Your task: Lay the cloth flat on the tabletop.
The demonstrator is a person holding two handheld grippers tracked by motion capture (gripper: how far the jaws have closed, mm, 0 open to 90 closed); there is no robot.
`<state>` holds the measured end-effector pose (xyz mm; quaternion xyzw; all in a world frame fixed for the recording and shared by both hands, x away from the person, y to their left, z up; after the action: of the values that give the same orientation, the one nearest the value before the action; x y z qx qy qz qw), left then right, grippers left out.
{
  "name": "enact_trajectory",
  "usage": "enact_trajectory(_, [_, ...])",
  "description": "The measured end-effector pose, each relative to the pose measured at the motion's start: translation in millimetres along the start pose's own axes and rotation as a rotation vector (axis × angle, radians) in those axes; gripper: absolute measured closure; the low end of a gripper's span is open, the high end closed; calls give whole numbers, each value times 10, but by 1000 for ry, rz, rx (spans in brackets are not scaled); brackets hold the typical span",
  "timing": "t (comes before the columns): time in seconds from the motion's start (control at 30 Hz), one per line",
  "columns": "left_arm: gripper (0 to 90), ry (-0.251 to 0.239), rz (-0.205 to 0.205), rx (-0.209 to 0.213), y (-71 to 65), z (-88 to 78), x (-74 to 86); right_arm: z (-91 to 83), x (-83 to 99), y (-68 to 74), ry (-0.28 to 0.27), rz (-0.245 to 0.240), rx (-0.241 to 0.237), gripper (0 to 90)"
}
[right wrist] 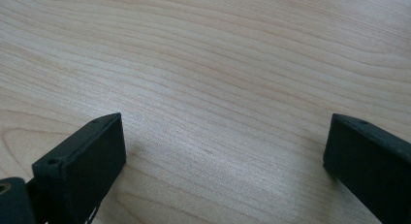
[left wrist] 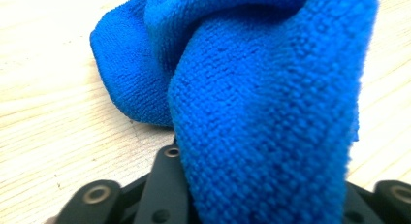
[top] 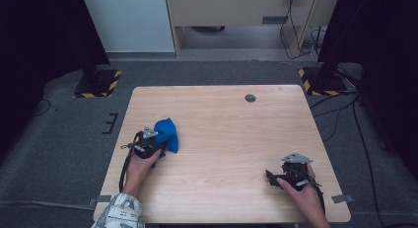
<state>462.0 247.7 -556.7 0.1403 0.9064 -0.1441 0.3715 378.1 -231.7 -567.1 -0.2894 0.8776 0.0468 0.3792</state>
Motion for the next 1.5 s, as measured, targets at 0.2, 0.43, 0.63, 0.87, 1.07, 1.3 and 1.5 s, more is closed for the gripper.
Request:
enact_trajectory(0.2, [758, -28, 1, -12, -1, -73, 6, 2, -2, 1, -2, -8, -6, 16])
enact_trajectory(0.43, [774, -76, 19, 15, -114, -228, -16, 3, -2, 0, -2, -9, -6, 16])
enact_trajectory(0.63, [777, -117, 36, 48, -291, -319, -78, 3, -2, 1, -2, -8, -6, 16])
enact_trajectory(0.87, [777, -143, 81, 89, -556, -384, -117, 3, -2, 1, -2, -8, -6, 16])
enact_trajectory(1.07, [777, -114, 110, 108, -801, -301, -163, 3, -2, 1, -2, -9, -6, 16])
enact_trajectory(1.3, [777, -93, 138, 188, -1294, -155, -326, 3, -3, 2, -2, -7, -6, 16])
enact_trajectory(1.5, [776, -63, 168, 211, -1636, -4, -429, 4, -3, 1, -2, -9, -6, 16])
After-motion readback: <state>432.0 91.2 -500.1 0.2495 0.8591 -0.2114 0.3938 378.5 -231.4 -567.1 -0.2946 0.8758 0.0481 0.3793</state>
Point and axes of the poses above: each handheld gripper's, and its own axes: z roughly forward along the jaws, x roughly out of its underside, y roughly to its left, the point moved 4 cm from there along z, roughly forward along the jaws, and after that the axes turned 12 degrees about -z, right-handed, at the moved point
